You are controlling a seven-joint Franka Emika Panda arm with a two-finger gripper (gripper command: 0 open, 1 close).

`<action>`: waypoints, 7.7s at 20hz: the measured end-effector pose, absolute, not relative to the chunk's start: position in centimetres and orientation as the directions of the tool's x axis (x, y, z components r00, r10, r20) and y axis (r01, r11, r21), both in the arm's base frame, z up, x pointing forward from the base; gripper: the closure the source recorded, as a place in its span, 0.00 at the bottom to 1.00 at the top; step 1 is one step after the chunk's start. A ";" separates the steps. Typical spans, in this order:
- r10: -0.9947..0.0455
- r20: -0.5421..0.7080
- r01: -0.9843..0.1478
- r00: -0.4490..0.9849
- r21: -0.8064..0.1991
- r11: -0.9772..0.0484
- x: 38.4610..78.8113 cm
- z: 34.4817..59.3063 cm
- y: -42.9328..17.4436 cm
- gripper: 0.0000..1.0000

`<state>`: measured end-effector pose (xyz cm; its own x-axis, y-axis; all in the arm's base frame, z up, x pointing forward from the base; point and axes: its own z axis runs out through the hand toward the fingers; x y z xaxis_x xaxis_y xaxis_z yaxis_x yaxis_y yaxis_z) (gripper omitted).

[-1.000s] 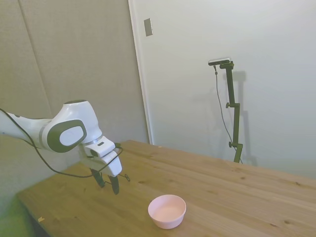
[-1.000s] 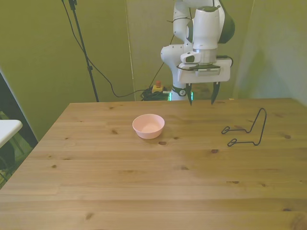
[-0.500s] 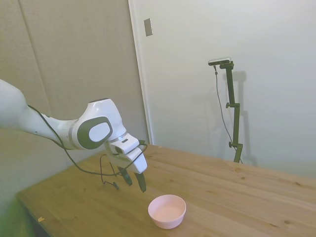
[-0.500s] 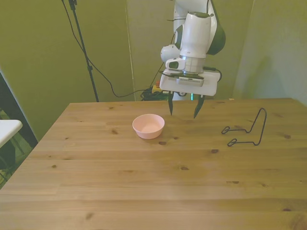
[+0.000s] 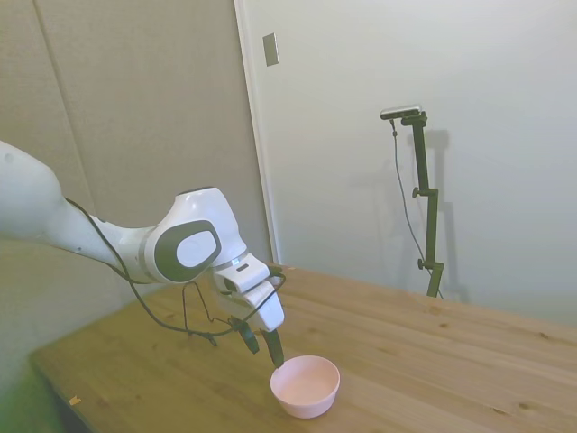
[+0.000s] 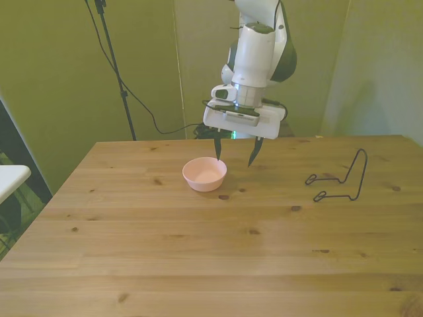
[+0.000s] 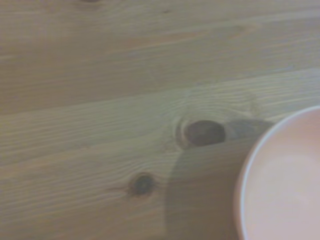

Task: Load the bowl

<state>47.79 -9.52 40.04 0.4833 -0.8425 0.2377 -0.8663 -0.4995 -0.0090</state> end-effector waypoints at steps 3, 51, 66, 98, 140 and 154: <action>-0.847 0.230 -0.870 0.480 -0.003 -0.494 48.2 38.4 -10.1 0.00; -0.818 0.062 -0.736 0.572 -0.400 -0.546 51.1 46.6 -1.0 1.00; -0.702 -0.114 -0.589 0.703 -0.647 -0.484 50.1 45.0 4.5 1.00; -0.526 -0.272 -0.498 0.806 -0.791 -0.354 51.6 40.2 6.0 1.00; -0.533 -0.290 -0.523 0.795 -0.773 -0.360 51.0 38.4 5.8 0.00; -0.724 -0.074 -0.571 0.686 -0.672 -0.472 44.6 49.7 -1.8 0.00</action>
